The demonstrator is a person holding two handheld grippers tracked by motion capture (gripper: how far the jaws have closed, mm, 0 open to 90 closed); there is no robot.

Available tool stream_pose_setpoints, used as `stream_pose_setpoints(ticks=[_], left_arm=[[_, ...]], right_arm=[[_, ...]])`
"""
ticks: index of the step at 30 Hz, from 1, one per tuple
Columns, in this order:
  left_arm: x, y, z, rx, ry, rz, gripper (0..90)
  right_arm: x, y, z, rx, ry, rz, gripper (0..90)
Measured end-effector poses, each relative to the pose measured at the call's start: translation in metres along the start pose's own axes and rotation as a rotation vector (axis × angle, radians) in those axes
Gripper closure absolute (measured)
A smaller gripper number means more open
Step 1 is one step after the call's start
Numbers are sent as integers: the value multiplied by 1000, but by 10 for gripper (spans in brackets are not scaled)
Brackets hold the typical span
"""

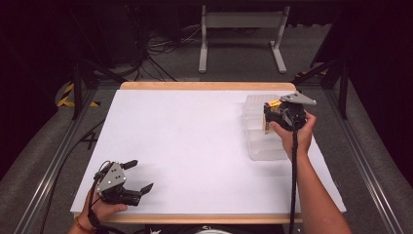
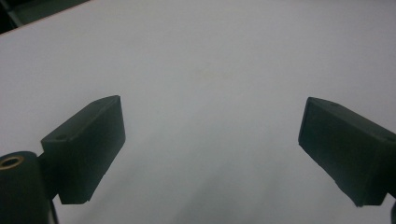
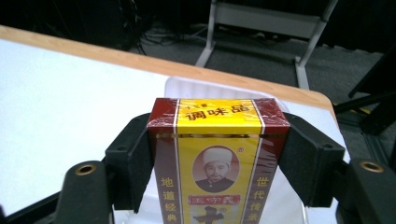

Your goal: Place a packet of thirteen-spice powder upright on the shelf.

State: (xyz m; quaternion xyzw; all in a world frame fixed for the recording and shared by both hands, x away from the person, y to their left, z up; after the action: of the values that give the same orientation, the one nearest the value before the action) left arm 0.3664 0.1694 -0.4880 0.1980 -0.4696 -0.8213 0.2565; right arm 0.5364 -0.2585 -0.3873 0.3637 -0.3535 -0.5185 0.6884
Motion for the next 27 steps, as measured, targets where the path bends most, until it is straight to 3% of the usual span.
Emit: stream_pose_setpoints(ticks=[15, 27], left_arm=[[-1, 1, 1, 4, 5, -1, 80], [-1, 1, 1, 2, 4, -5, 79]], right_arm=[[-2, -15, 4, -90, 13, 39, 319], [2, -23, 10, -114, 18, 47, 318]])
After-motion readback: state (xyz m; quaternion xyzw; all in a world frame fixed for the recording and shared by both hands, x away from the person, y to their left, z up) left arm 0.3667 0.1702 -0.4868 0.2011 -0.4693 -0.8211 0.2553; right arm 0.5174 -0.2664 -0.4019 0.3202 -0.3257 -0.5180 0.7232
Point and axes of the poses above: each handheld gripper's, and its own axes: z roughly backward along the jaws, y roughly out of its top, x roughly to its right, the point moved 10 cm from there along -z, roughly forward along the jaws, and after that the axes turned 1 degree about -x, right-handed, at the moved point
